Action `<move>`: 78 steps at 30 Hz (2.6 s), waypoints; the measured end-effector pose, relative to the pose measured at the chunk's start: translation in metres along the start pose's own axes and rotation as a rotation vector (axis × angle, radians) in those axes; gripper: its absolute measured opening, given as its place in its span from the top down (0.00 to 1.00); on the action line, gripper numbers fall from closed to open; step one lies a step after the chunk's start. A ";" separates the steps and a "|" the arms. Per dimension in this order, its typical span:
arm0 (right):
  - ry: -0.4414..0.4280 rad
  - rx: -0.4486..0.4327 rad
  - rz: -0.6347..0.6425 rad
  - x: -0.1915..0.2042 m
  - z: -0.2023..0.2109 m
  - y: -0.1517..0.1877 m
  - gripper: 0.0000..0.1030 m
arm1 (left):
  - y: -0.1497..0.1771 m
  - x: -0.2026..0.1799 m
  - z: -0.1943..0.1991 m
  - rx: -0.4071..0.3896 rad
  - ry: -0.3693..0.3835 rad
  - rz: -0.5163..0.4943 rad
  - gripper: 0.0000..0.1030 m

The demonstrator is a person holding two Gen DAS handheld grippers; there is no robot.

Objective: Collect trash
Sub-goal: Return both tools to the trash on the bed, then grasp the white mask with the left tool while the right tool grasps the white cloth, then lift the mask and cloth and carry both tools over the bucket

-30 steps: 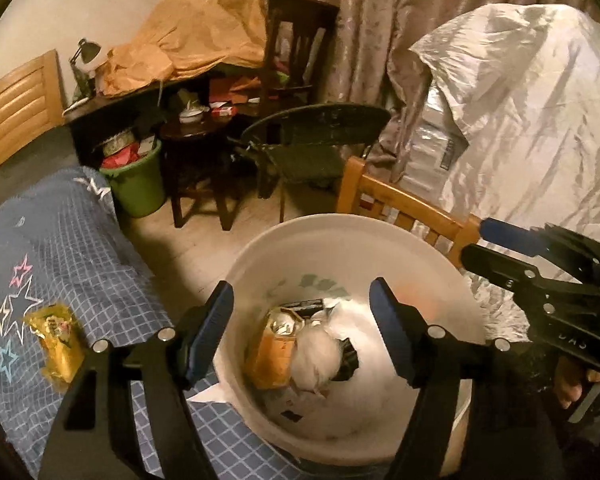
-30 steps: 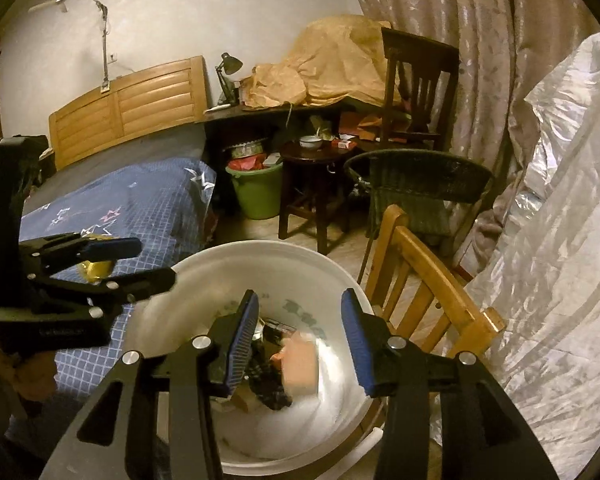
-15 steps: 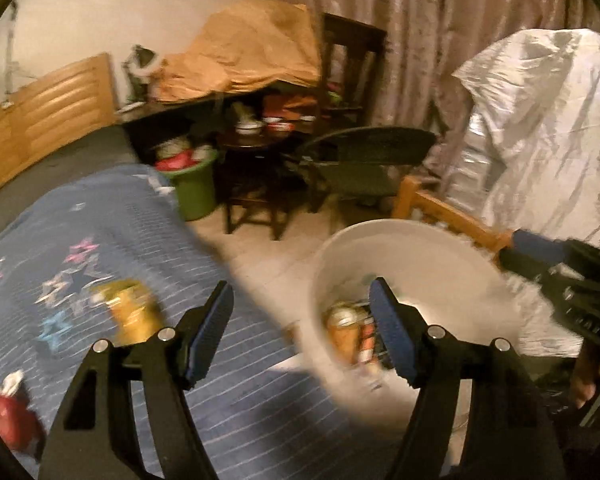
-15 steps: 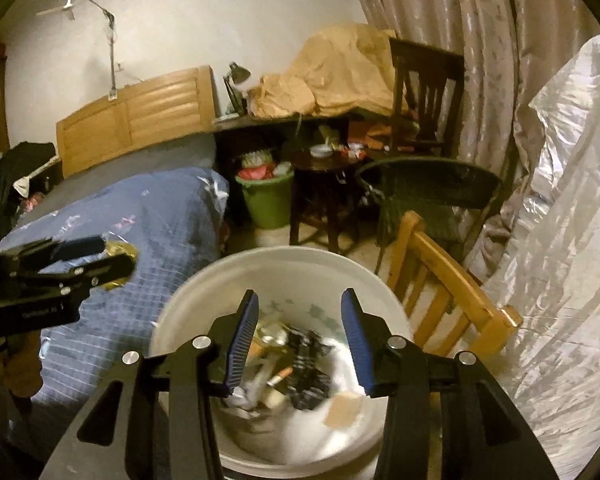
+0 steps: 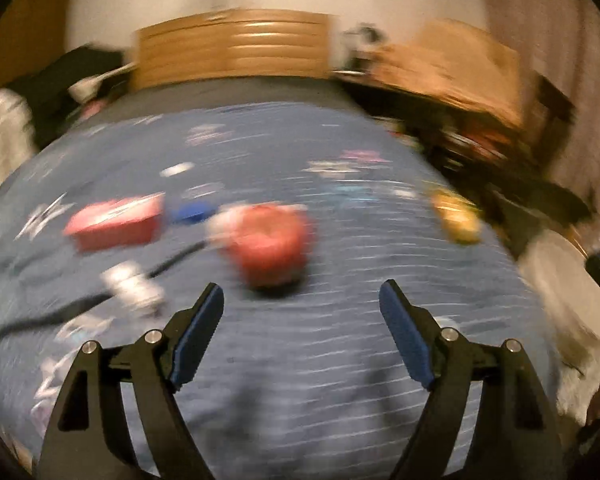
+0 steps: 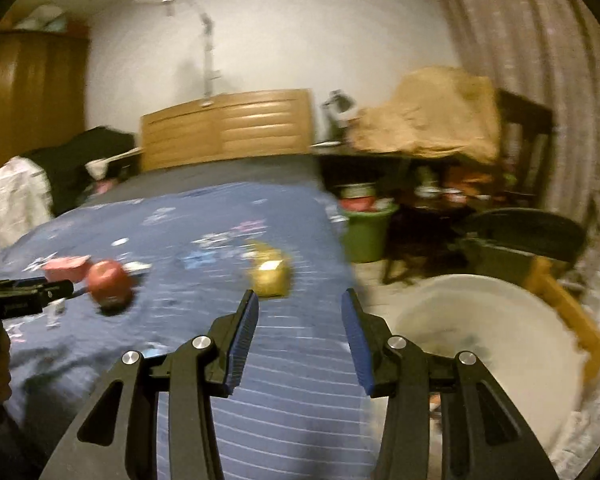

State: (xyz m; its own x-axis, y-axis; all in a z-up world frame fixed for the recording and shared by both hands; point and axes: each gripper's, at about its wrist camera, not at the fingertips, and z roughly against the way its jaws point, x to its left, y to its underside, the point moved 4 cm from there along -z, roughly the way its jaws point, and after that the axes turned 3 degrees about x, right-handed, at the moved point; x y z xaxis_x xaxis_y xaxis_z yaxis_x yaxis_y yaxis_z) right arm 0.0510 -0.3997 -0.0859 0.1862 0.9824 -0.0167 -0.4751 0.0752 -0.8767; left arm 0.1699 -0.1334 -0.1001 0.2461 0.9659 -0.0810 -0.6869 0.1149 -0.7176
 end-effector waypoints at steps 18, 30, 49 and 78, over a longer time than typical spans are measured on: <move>-0.412 0.426 0.203 0.243 -0.161 -0.107 0.29 | -0.001 0.147 -0.075 0.200 0.024 0.453 0.61; -0.268 0.867 0.528 0.354 -0.274 -0.074 0.27 | 0.010 0.159 -0.088 0.153 0.074 0.458 0.74; -0.328 0.331 0.389 0.287 -0.095 -0.126 0.63 | 0.014 0.164 -0.087 0.134 0.106 0.478 0.78; 0.036 0.062 -0.068 0.019 0.074 -0.037 0.63 | -0.034 -0.108 0.061 -0.136 0.093 -0.186 0.79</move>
State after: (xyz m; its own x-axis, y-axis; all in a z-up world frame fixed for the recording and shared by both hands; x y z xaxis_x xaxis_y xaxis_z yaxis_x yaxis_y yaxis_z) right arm 0.0087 -0.3716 -0.0181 0.2505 0.9678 0.0238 -0.5126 0.1534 -0.8448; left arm 0.1248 -0.2278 -0.0253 0.4256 0.9049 0.0026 -0.5272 0.2503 -0.8121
